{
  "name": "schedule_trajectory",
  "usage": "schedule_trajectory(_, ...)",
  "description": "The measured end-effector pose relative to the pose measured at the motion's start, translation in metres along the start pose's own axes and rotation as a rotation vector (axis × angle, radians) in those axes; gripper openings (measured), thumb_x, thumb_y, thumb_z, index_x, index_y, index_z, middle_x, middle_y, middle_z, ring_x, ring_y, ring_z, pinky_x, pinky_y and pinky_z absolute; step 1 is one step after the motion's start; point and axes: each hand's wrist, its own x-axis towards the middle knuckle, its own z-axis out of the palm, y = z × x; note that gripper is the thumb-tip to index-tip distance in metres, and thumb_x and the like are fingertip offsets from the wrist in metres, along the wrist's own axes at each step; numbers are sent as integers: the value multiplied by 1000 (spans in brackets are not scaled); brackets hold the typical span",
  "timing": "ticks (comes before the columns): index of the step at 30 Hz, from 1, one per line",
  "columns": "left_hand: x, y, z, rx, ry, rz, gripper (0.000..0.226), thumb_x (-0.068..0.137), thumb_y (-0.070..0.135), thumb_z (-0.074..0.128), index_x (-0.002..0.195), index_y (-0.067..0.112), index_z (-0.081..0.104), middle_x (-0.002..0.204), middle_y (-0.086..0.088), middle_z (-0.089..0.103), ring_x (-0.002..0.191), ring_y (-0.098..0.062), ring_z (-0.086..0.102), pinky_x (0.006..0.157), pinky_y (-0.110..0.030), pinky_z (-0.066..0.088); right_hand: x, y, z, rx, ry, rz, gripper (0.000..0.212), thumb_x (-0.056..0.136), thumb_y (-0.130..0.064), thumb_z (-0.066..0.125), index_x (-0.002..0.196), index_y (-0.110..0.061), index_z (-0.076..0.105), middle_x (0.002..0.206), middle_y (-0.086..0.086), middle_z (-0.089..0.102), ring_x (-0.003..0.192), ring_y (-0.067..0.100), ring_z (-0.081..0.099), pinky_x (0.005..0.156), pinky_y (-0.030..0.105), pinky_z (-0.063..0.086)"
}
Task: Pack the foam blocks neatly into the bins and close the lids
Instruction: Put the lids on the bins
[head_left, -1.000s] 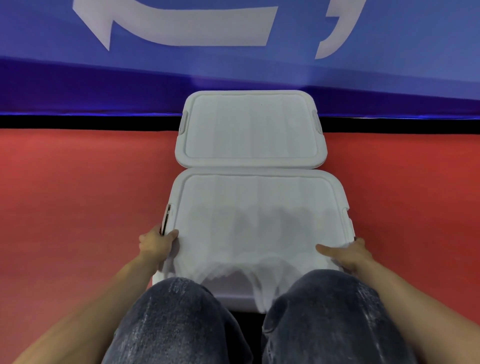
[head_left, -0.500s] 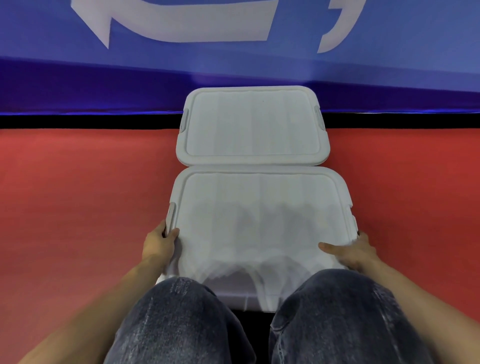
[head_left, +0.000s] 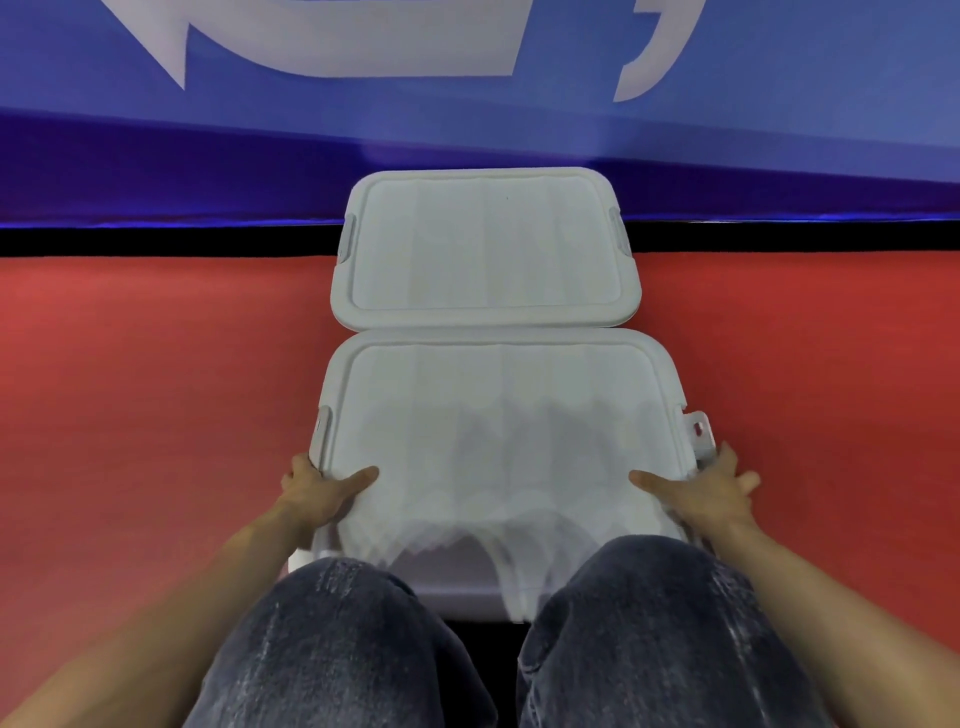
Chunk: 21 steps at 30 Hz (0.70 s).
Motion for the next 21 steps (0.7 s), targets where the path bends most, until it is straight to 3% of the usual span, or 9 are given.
schedule_trajectory(3, 0, 0, -1, 4, -14, -14, 115, 65, 64, 87, 146, 11, 24, 140, -17, 40, 126, -42, 48, 107, -61, 45, 1, -10, 6, -24, 48, -65, 140, 48, -76, 85, 156, -23, 13, 147, 12, 20, 136, 40, 28, 113, 57, 34)
schedule_trajectory(6, -1, 1, 0, -2, -16, -25, 115, 65, 65, 87, 147, 14, 23, 139, -17, 41, 126, -42, 49, 107, -61, 45, -2, -18, 16, -21, 60, -50, 144, 48, -72, 87, 157, -23, 6, 157, 17, 18, 143, 41, 26, 116, 57, 29)
schedule_trajectory(11, 5, -2, -1, -26, -27, -28, 130, 41, 80, 86, 140, 19, 26, 135, -17, 47, 122, -41, 54, 102, -61, 50, -3, -15, 17, 14, 90, -77, 143, 49, -69, 89, 158, -27, 5, 160, 15, 22, 145, 40, 26, 116, 58, 30)
schedule_trajectory(14, 3, -1, -1, -11, -22, -8, 117, 59, 70, 86, 142, 15, 25, 137, -17, 44, 123, -42, 52, 104, -62, 48, -6, -14, 21, 16, 117, -87, 141, 51, -69, 88, 158, -29, 5, 159, 14, 24, 144, 40, 28, 113, 58, 34)
schedule_trajectory(21, 2, 1, 0, -7, -20, 2, 111, 68, 64, 85, 143, 11, 23, 138, -19, 43, 124, -42, 51, 104, -62, 48, -10, -16, 26, -25, 172, -142, 130, 62, -65, 85, 159, -22, 11, 153, 18, 34, 139, 42, 36, 111, 55, 35)
